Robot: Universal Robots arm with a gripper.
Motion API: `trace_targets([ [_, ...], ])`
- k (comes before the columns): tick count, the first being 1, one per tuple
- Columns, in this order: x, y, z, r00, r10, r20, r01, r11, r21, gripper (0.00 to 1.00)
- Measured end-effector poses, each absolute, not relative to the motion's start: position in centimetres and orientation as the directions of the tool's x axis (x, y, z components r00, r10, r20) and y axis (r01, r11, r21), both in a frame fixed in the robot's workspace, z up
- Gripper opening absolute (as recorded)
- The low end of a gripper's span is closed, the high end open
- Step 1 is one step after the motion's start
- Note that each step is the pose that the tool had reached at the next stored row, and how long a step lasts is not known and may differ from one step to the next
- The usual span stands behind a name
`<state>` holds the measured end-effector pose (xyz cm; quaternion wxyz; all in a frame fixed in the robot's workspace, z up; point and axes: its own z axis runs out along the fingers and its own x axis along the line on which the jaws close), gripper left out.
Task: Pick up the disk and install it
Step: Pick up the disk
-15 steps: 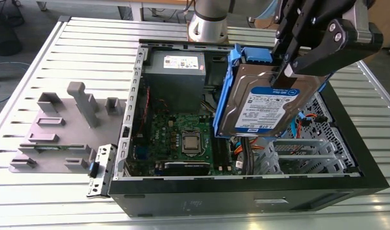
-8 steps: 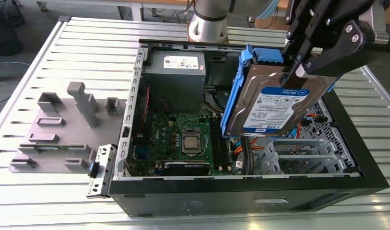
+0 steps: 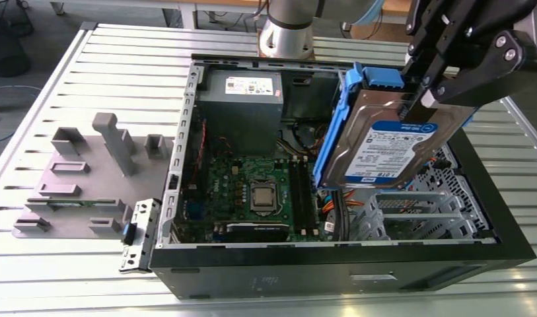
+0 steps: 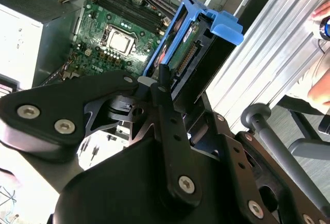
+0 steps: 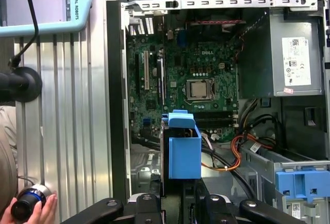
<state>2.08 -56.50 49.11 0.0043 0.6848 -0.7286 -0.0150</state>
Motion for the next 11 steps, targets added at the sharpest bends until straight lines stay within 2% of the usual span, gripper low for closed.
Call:
trace_targets([
  [11, 2.97, -56.50, 49.10, -0.062, -0.998, -0.015, -0.998, 0.062, 0.028, 0.35],
])
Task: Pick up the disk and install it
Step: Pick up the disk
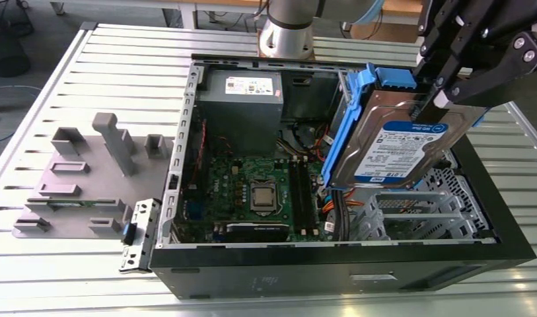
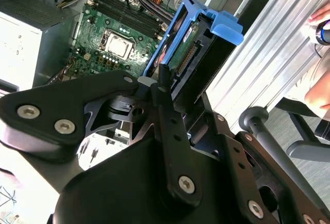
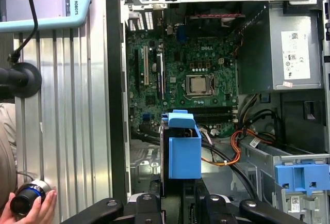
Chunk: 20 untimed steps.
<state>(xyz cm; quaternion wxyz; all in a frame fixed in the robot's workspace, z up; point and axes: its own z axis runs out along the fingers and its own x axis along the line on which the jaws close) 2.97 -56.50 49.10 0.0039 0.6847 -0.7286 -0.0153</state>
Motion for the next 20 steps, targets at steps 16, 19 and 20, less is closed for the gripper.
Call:
trace_targets([
  [16, 6.0, -56.5, 49.0, -0.062, -0.998, -0.016, -0.998, 0.062, 0.028, 0.35],
  [19, 6.9, -56.5, 49.0, -0.062, -0.998, -0.016, -0.998, 0.062, 0.028, 0.35],
  [20, 7.1, -56.5, 49.0, -0.062, -0.998, -0.017, -0.998, 0.062, 0.028, 0.35],
])
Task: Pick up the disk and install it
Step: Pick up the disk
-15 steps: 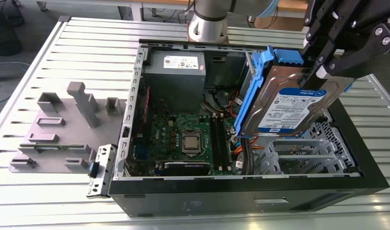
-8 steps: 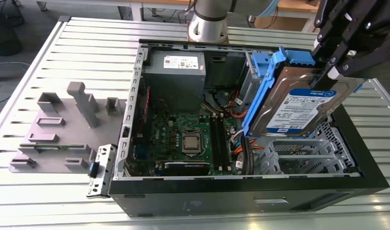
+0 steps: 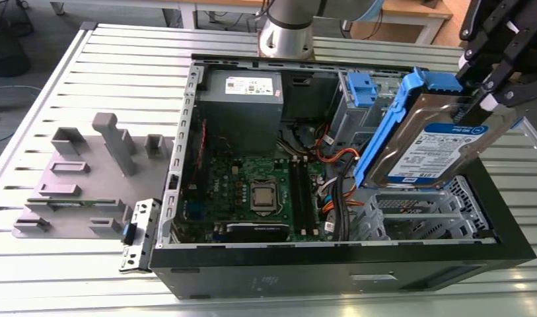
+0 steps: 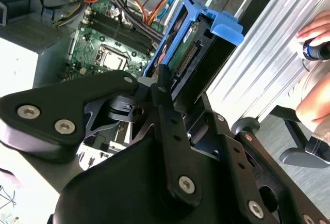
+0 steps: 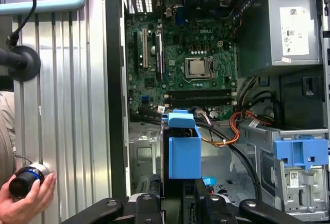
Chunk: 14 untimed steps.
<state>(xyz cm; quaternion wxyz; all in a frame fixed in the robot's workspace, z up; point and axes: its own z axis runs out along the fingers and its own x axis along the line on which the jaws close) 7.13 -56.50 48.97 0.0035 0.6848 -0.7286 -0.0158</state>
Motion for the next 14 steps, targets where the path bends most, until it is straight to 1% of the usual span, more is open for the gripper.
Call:
trace_targets([
  [9, 9.2, -56.5, 48.9, -0.062, -0.998, -0.018, -0.998, 0.062, 0.028, 0.35],
  [14, 9.4, -56.5, 48.9, -0.062, -0.998, -0.019, -0.998, 0.062, 0.028, 0.35],
])
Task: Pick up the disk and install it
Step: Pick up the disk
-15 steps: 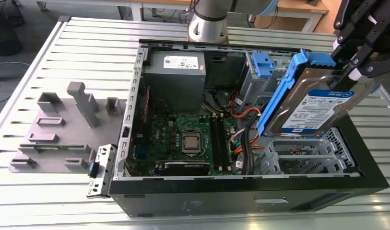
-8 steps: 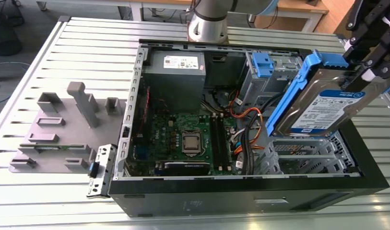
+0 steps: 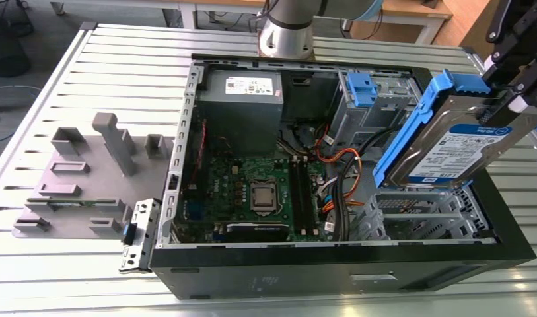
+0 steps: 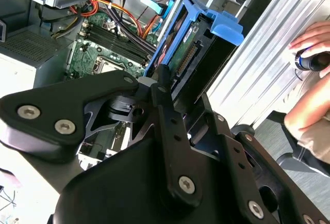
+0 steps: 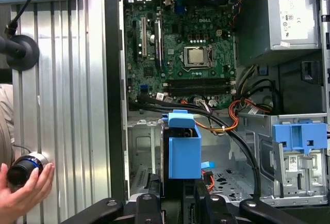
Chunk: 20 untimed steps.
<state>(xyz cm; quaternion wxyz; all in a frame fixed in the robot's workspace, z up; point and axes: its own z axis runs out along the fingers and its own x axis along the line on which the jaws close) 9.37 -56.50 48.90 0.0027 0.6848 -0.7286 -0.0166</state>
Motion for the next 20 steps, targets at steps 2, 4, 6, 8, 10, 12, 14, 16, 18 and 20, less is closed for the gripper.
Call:
trace_targets([
  [2, 9.37, -56.50, 48.89, -0.062, -0.998, -0.019, -0.998, 0.062, 0.028, 0.35],
  [4, 9.37, -56.53, 48.89, -0.062, -0.998, -0.019, -0.998, 0.062, 0.028, 0.35],
  [6, 9.37, -56.69, 48.89, -0.062, -0.998, -0.019, -0.998, 0.062, 0.028, 0.35],
  [8, 9.37, -56.75, 48.90, -0.062, -0.998, -0.019, -0.998, 0.062, 0.028, 0.35],
  [10, 9.37, -56.75, 48.90, -0.062, -0.998, -0.019, -0.998, 0.062, 0.028, 0.35],
  [12, 9.37, -56.77, 48.89, -0.062, -0.998, -0.019, -0.998, 0.062, 0.028, 0.35],
  [14, 9.37, -56.78, 48.90, -0.062, -0.998, -0.019, -0.998, 0.062, 0.028, 0.35],
  [16, 9.37, -56.80, 48.84, -0.062, -0.998, -0.030, -0.998, 0.061, 0.029, 0.35],
  [18, 9.37, -56.80, 48.75, -0.062, -0.997, -0.050, -0.998, 0.061, 0.031, 0.35],
  [20, 9.38, -56.81, 48.63, -0.062, -0.996, -0.062, -0.998, 0.060, 0.033, 0.35],
])
